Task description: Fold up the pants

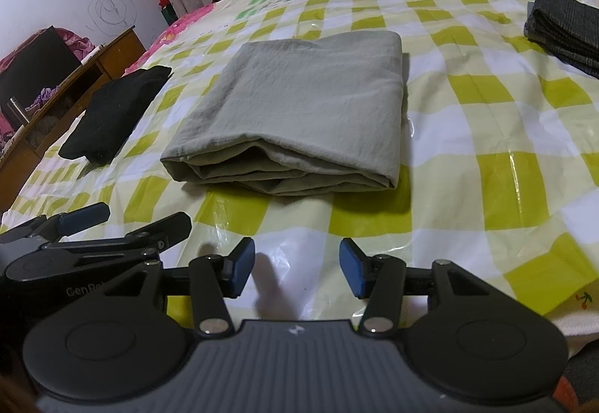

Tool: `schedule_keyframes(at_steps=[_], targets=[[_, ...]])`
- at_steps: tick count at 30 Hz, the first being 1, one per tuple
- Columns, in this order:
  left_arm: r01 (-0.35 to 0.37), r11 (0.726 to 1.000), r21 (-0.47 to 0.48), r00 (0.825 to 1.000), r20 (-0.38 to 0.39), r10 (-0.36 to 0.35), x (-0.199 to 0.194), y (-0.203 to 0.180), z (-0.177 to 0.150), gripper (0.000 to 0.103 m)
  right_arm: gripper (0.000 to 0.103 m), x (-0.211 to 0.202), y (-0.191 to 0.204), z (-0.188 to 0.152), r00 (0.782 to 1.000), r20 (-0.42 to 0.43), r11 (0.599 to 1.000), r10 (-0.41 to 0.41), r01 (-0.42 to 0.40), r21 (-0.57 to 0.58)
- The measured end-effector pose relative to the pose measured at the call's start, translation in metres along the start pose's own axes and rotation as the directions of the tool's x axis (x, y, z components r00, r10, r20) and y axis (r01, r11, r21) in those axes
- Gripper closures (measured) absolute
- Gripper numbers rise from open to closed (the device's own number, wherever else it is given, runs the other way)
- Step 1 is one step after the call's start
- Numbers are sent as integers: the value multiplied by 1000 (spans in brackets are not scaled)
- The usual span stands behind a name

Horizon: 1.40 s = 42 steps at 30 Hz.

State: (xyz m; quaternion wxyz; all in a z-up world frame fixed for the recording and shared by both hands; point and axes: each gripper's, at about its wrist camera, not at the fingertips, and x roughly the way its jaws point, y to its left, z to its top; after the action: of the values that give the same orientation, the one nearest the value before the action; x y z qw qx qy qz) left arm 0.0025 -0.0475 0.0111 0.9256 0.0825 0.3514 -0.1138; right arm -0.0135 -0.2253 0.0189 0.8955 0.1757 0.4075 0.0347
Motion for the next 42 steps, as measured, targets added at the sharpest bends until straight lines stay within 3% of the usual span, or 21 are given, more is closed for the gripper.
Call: schedule_keyframes(at_steps=[42], targets=[[-16, 1000, 12, 1000, 4, 16, -1, 4, 2, 0, 51, 0, 1, 0, 1000, 1, 1000, -7, 7, -22]])
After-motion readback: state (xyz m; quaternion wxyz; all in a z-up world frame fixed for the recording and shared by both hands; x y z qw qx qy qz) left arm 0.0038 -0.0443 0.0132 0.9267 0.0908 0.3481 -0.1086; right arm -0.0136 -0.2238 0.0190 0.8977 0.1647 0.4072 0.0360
